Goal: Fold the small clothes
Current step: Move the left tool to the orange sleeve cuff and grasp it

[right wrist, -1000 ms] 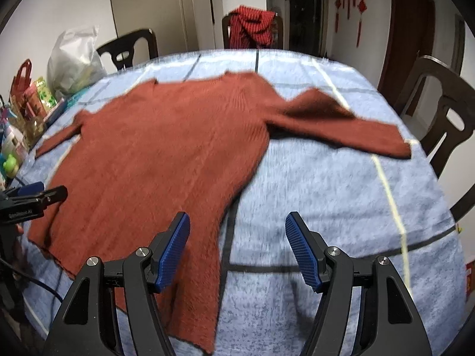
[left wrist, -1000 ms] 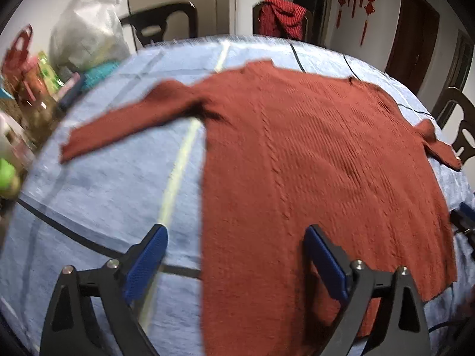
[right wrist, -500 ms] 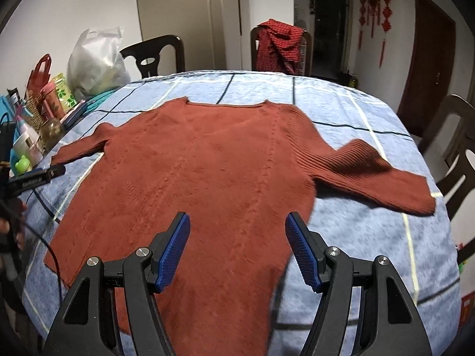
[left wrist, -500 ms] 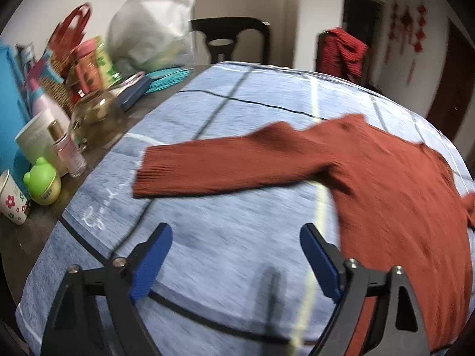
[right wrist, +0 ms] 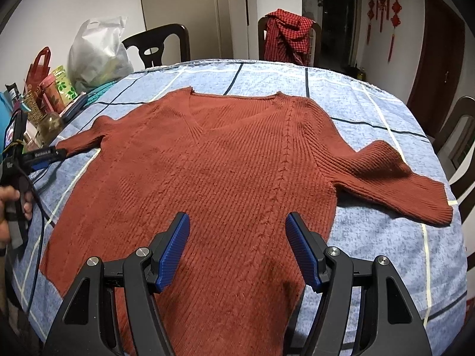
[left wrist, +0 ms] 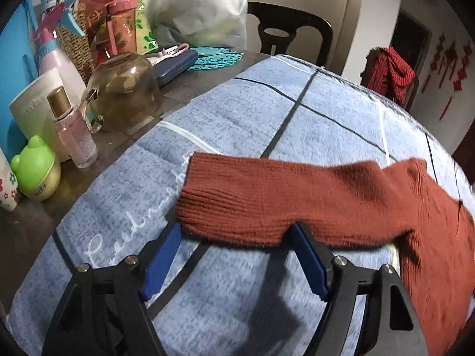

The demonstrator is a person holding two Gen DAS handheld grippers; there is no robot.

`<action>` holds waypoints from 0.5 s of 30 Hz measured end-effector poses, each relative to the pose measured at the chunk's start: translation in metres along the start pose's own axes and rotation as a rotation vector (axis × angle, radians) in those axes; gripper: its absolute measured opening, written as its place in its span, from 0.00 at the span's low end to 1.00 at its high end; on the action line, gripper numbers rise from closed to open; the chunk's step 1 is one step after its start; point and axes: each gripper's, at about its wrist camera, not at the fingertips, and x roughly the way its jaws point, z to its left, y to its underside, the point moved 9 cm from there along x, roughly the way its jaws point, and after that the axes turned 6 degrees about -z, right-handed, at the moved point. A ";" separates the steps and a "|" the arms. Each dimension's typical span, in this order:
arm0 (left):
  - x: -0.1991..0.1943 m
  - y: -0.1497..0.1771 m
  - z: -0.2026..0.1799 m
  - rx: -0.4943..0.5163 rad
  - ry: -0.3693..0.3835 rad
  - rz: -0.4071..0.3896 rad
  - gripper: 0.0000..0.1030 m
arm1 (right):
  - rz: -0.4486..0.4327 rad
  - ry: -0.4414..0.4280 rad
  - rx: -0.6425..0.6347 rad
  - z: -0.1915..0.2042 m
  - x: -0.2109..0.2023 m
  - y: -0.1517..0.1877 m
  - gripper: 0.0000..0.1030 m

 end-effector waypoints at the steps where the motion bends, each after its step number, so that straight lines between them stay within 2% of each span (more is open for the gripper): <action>1: 0.002 -0.002 0.001 -0.010 -0.001 -0.003 0.73 | 0.002 -0.002 0.001 0.000 0.002 0.000 0.65; 5: 0.001 -0.007 0.002 -0.046 0.010 -0.001 0.60 | 0.014 -0.009 0.002 -0.001 0.005 0.002 0.65; 10: 0.001 -0.009 0.007 -0.122 0.064 -0.012 0.59 | 0.036 -0.017 0.003 -0.001 0.011 0.008 0.65; 12: 0.003 -0.013 0.009 -0.144 0.070 -0.017 0.52 | 0.046 -0.020 0.001 0.000 0.013 0.010 0.65; 14: 0.005 -0.016 0.008 -0.167 0.099 -0.019 0.24 | 0.053 -0.023 0.003 0.001 0.015 0.012 0.65; 15: 0.008 -0.016 0.007 -0.181 0.126 -0.007 0.17 | 0.055 -0.025 0.005 0.001 0.016 0.013 0.65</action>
